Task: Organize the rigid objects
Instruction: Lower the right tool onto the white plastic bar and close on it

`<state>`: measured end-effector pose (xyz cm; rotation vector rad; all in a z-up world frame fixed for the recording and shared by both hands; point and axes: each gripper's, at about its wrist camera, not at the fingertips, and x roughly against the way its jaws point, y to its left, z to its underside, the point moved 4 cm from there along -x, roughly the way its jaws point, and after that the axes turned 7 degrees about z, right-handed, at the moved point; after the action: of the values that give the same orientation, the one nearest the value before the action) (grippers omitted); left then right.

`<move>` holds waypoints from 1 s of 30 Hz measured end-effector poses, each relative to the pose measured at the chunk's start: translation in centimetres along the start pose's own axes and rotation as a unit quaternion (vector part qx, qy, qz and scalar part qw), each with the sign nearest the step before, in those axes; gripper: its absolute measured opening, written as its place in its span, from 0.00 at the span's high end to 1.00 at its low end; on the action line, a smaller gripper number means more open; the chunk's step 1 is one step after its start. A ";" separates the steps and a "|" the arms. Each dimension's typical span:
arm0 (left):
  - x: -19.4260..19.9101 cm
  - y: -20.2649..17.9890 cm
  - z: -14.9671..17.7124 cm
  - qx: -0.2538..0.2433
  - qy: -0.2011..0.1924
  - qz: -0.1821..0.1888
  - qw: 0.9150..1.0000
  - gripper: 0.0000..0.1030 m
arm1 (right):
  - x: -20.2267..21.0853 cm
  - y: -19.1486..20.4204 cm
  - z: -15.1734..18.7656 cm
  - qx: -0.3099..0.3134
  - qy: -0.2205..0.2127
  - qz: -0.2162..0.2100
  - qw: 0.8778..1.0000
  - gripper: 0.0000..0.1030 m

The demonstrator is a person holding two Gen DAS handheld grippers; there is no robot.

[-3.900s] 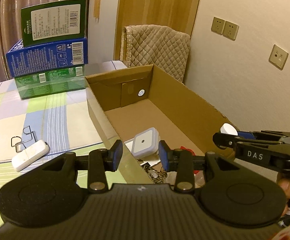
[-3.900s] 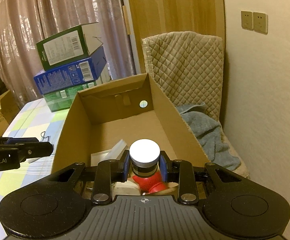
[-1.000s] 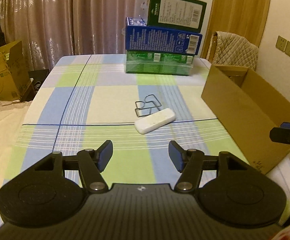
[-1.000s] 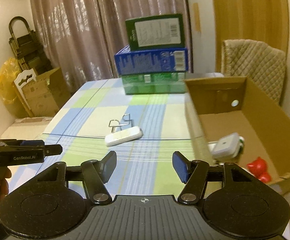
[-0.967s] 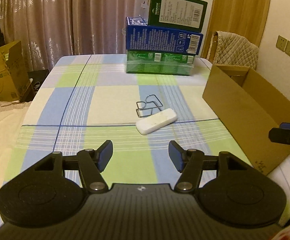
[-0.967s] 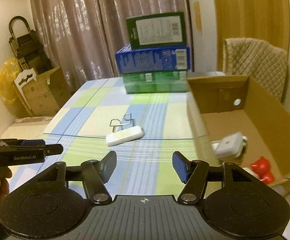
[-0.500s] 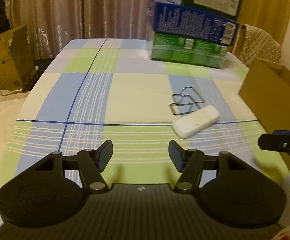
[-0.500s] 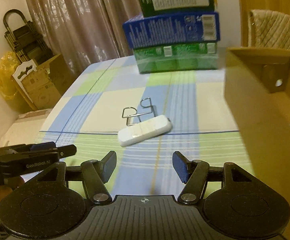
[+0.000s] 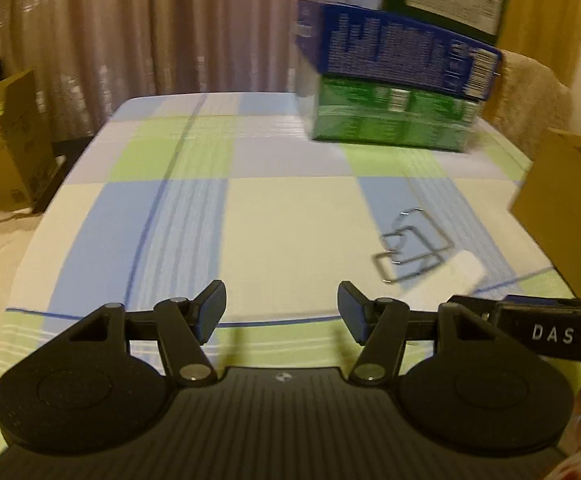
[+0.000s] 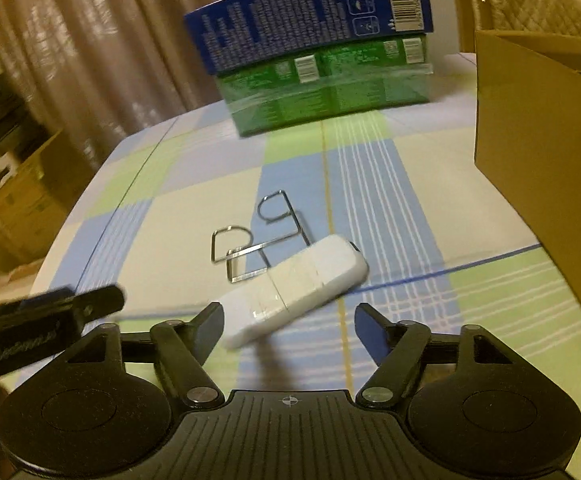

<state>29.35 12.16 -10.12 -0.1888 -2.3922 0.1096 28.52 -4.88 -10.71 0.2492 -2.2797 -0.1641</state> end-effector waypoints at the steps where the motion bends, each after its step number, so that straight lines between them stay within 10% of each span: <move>1: -0.2 0.4 0.1 0.009 0.004 0.000 1.000 0.45 | -0.3 0.3 -0.1 -0.001 -0.006 0.007 1.000 0.30; 17: 0.2 1.6 0.1 0.049 -0.002 0.009 0.999 0.45 | -4.5 4.3 1.0 0.078 -0.015 0.097 0.992 0.12; 24: 0.0 0.9 0.1 0.044 -0.001 0.019 0.999 0.45 | -1.9 1.2 1.7 0.124 -0.013 0.071 0.990 0.39; 30: -0.4 0.0 0.3 0.037 0.002 0.027 0.999 0.45 | -1.9 -0.2 1.1 0.137 -0.022 0.063 0.988 0.39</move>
<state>29.39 12.12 -10.62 -0.2189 -2.3751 0.2230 28.92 -4.57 -12.81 0.2454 -2.3510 0.2131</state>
